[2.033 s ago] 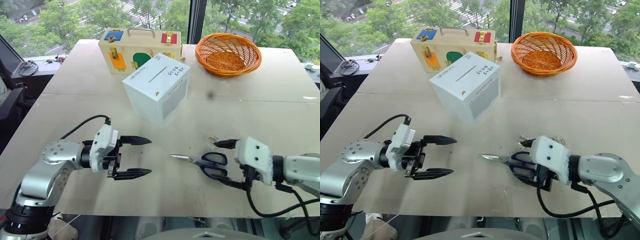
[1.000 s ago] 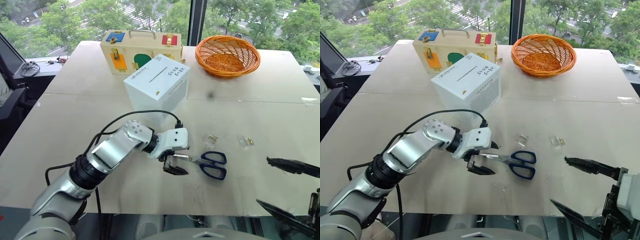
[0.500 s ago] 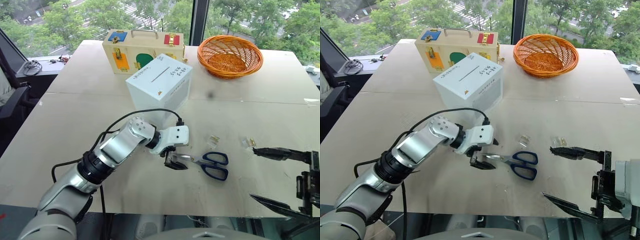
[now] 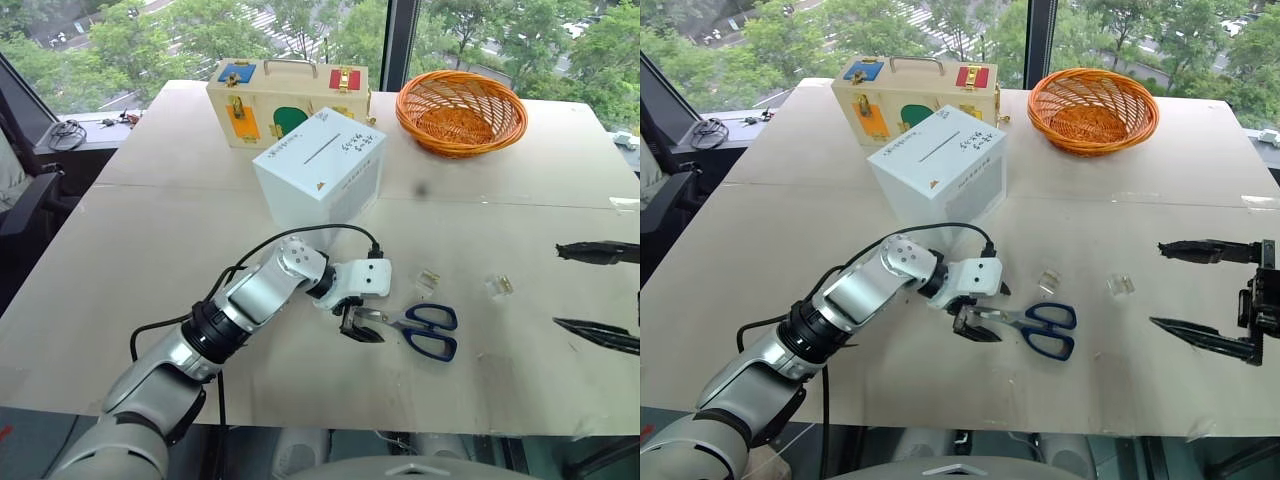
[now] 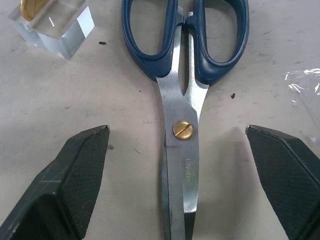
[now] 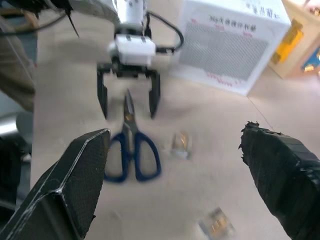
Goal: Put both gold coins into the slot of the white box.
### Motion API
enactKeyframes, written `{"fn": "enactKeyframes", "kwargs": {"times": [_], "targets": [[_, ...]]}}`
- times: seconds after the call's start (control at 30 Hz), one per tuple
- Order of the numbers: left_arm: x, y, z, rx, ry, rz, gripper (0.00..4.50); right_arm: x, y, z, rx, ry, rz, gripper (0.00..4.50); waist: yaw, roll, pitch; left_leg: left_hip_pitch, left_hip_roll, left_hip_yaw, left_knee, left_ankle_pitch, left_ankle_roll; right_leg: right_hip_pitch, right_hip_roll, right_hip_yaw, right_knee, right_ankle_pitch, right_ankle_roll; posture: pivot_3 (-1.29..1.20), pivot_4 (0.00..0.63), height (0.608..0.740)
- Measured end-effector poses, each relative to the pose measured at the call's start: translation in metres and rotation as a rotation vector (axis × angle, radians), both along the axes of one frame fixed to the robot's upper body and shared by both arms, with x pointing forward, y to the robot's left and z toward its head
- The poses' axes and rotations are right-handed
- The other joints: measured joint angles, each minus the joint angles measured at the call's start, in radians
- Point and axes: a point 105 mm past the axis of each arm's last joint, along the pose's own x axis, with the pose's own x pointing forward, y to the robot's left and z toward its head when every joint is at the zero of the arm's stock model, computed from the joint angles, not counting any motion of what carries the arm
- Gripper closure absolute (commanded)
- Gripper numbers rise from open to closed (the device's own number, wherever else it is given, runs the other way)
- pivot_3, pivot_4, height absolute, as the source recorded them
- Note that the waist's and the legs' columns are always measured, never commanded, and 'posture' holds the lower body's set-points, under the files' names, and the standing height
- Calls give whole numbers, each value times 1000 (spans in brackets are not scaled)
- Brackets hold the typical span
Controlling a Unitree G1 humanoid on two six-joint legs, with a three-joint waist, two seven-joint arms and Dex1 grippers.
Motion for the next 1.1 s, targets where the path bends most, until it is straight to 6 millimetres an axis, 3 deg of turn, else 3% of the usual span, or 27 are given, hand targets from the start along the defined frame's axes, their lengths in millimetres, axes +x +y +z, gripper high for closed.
{"fn": "enactKeyframes", "kwargs": {"times": [0.2,0.3,0.5,0.63,0.8,0.97,1.1], "targets": [[3,-1,1,7,0,-9,47,15,-14,18,-44,20,52,0,-1,0,0,0,0,0,1,0,0,0,0,1,1,1,-1,0,150,740],[3,-1,2,9,-5,-12,47,17,-8,27,-45,7,94,0,-2,0,0,0,1,-1,0,0,0,0,1,1,1,1,-1,0,150,740],[3,-2,2,10,-8,-15,47,14,4,25,-22,29,161,0,0,0,0,0,0,0,0,0,0,0,1,1,1,1,-1,0,150,740],[3,1,1,26,-33,-33,1699,12,9,25,-30,30,182,0,-1,0,0,0,0,0,1,0,0,0,1,1,2,1,-1,0,150,740],[0,2,-1,35,-71,-86,4151,7,8,20,-17,52,169,0,1,1,0,0,0,0,1,0,0,0,1,1,2,1,-1,0,150,740],[-4,7,-4,24,-128,-131,4230,2,6,18,-15,70,152,0,-2,1,-1,1,1,0,0,0,0,0,1,1,2,1,-1,0,150,740],[-16,15,-6,-53,-56,-155,4230,-2,9,13,-1,81,158,0,-10,1,-1,1,2,0,0,0,0,0,1,1,2,1,-1,0,150,740]]}}
